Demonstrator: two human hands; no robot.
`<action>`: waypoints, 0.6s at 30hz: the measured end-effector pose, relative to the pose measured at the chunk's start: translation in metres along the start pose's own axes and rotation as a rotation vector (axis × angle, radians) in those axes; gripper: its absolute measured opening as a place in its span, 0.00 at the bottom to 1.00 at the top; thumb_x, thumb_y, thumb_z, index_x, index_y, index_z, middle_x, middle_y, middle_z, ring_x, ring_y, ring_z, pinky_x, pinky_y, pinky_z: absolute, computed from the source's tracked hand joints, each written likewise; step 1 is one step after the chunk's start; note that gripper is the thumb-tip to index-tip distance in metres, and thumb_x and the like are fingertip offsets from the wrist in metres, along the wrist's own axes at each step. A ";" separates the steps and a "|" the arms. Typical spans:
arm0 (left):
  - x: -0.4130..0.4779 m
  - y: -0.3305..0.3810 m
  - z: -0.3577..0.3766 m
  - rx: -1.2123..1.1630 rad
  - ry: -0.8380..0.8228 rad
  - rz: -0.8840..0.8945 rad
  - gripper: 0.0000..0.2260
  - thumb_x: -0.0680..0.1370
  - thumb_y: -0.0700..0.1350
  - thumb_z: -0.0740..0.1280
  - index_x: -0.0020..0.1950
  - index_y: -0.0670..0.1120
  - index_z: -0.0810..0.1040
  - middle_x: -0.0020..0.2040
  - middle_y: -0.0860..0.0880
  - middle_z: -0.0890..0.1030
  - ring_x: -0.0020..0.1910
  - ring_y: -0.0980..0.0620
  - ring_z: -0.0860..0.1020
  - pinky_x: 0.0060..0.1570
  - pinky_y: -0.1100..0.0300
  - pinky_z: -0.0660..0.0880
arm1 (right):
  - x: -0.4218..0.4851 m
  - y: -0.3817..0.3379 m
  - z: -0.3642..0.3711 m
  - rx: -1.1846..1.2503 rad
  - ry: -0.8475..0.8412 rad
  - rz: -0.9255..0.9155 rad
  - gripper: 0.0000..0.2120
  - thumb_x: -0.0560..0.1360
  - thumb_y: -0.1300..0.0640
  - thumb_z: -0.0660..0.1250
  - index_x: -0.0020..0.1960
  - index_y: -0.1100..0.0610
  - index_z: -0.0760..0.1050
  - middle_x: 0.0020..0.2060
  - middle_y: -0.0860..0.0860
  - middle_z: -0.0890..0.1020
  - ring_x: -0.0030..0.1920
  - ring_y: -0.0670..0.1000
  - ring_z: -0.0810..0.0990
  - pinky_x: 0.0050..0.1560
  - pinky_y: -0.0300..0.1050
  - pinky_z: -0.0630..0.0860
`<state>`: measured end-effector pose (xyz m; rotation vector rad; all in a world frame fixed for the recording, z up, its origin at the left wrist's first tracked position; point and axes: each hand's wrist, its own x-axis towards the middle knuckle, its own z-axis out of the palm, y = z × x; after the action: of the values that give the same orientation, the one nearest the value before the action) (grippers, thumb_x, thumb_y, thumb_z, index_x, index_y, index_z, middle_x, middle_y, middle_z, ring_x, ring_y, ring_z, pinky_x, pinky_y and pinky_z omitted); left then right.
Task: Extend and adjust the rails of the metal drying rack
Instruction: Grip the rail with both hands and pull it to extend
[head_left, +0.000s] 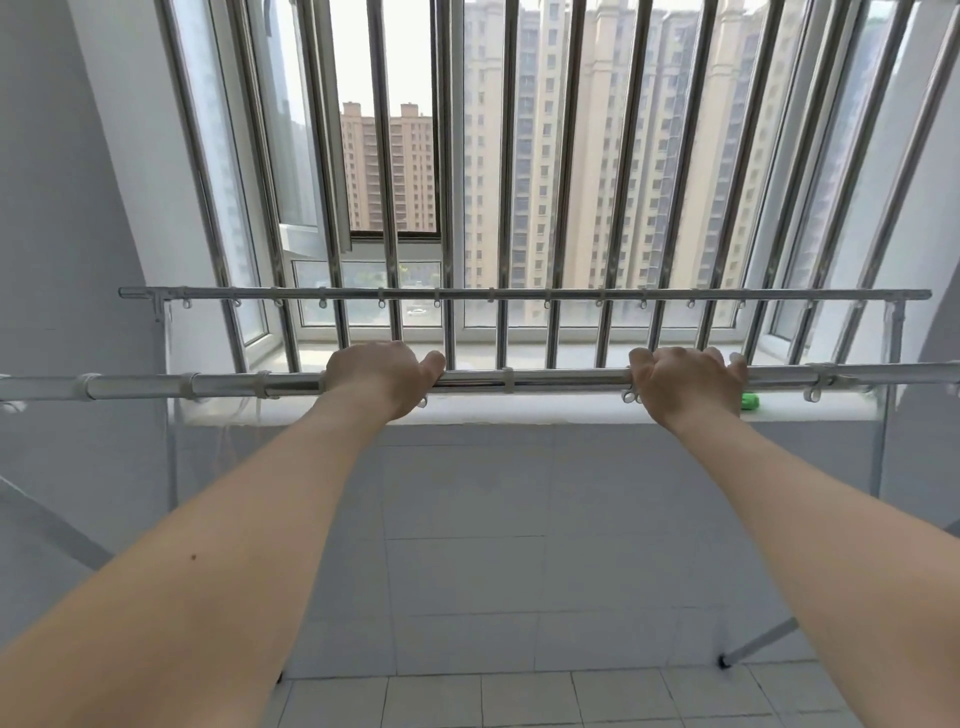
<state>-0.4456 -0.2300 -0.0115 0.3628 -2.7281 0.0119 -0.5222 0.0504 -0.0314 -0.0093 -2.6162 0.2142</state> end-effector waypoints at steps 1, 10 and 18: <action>-0.002 0.000 0.000 -0.003 0.007 0.005 0.24 0.78 0.58 0.47 0.28 0.50 0.69 0.33 0.47 0.72 0.40 0.44 0.72 0.37 0.56 0.67 | -0.001 0.001 -0.001 -0.008 0.009 -0.002 0.29 0.77 0.46 0.42 0.48 0.55 0.82 0.51 0.57 0.82 0.58 0.58 0.73 0.70 0.59 0.57; -0.026 -0.007 -0.010 -0.025 0.049 0.037 0.24 0.78 0.56 0.48 0.27 0.49 0.71 0.32 0.49 0.71 0.40 0.45 0.72 0.38 0.56 0.67 | -0.017 0.000 -0.018 -0.019 0.034 -0.017 0.28 0.77 0.45 0.45 0.51 0.59 0.80 0.49 0.61 0.82 0.55 0.58 0.75 0.63 0.54 0.63; -0.053 -0.018 -0.013 -0.058 0.100 0.061 0.23 0.77 0.57 0.49 0.27 0.46 0.67 0.33 0.46 0.72 0.38 0.44 0.73 0.36 0.56 0.65 | -0.042 0.006 -0.026 0.012 0.073 -0.036 0.26 0.76 0.47 0.46 0.47 0.59 0.80 0.46 0.62 0.82 0.52 0.59 0.76 0.58 0.52 0.65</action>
<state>-0.3889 -0.2336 -0.0202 0.2547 -2.6334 -0.0322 -0.4733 0.0586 -0.0312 0.0343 -2.5405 0.2133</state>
